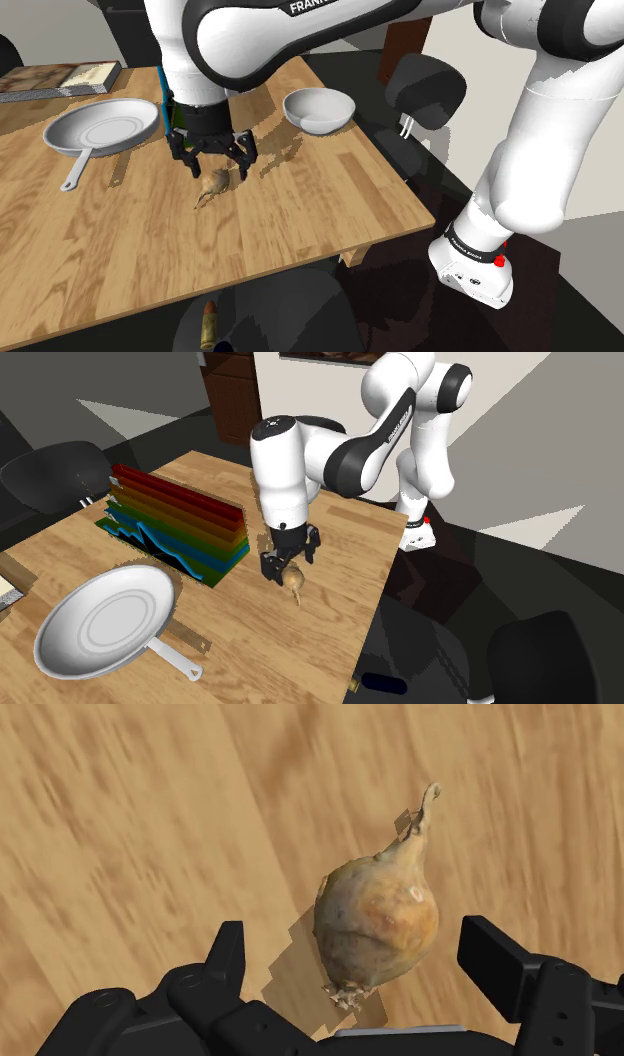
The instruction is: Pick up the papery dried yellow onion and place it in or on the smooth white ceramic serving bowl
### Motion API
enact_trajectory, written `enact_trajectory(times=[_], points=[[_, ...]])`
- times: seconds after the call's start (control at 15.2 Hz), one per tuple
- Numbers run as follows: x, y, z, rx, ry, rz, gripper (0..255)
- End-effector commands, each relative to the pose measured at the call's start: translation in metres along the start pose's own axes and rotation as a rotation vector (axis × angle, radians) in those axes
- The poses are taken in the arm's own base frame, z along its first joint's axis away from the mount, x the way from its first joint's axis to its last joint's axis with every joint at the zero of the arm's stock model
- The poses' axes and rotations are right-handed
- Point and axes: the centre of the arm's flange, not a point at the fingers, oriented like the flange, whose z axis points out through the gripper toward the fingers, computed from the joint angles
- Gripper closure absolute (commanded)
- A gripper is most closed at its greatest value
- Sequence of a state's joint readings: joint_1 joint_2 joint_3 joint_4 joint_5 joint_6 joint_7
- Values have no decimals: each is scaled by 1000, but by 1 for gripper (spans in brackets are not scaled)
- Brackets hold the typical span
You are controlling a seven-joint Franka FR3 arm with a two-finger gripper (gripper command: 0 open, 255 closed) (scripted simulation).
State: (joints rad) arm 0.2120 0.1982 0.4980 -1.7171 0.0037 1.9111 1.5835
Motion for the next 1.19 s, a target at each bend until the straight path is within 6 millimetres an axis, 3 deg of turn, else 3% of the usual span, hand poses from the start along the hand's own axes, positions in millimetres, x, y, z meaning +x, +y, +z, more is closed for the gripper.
enact_trajectory(times=[0.0, 0.33, 0.4, 0.99, 1.12], points=[[0, 0, 3, 0, 0, 0, 0], [0, 0, 2, 0, 0, 0, 0], [0, 0, 2, 0, 0, 0, 255], [0, 0, 3, 0, 0, 0, 255], [-1, 0, -8, 0, 0, 0, 255]])
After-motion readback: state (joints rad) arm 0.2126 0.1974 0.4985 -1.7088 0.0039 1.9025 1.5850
